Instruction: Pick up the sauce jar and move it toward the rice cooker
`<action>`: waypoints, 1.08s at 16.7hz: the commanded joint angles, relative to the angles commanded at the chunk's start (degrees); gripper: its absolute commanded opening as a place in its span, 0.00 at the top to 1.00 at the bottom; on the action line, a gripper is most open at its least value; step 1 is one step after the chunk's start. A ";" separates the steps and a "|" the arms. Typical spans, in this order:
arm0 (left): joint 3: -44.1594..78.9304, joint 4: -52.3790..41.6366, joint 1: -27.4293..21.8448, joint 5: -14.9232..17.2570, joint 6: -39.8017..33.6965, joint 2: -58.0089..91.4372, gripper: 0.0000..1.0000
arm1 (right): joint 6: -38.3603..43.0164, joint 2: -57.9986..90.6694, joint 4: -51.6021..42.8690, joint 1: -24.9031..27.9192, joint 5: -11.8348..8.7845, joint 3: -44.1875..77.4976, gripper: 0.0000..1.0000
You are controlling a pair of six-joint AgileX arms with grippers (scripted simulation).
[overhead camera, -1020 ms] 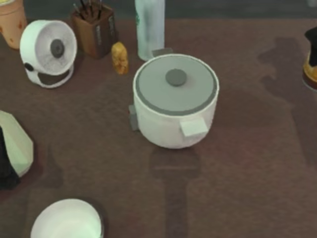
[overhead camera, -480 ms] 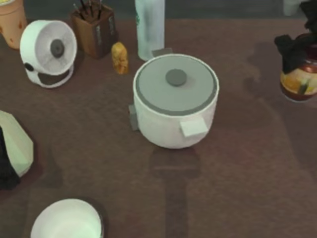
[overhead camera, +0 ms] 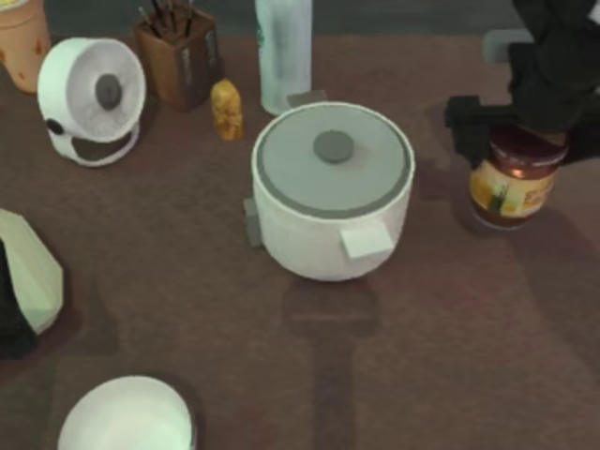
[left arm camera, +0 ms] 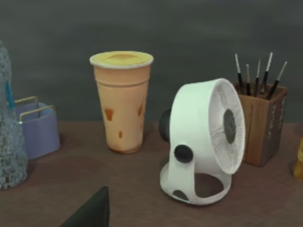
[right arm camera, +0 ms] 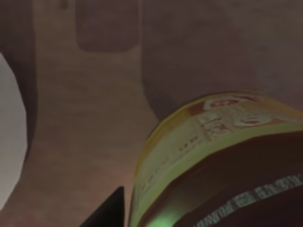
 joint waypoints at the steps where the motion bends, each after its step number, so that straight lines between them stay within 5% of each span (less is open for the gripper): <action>1: 0.00 0.00 0.00 0.00 0.00 0.00 0.00 | 0.96 -0.19 0.45 0.50 0.27 -0.56 1.00; 18: 0.00 0.00 0.00 0.00 0.00 0.00 0.00 | 1.23 3.00 10.51 0.55 0.38 -7.39 1.00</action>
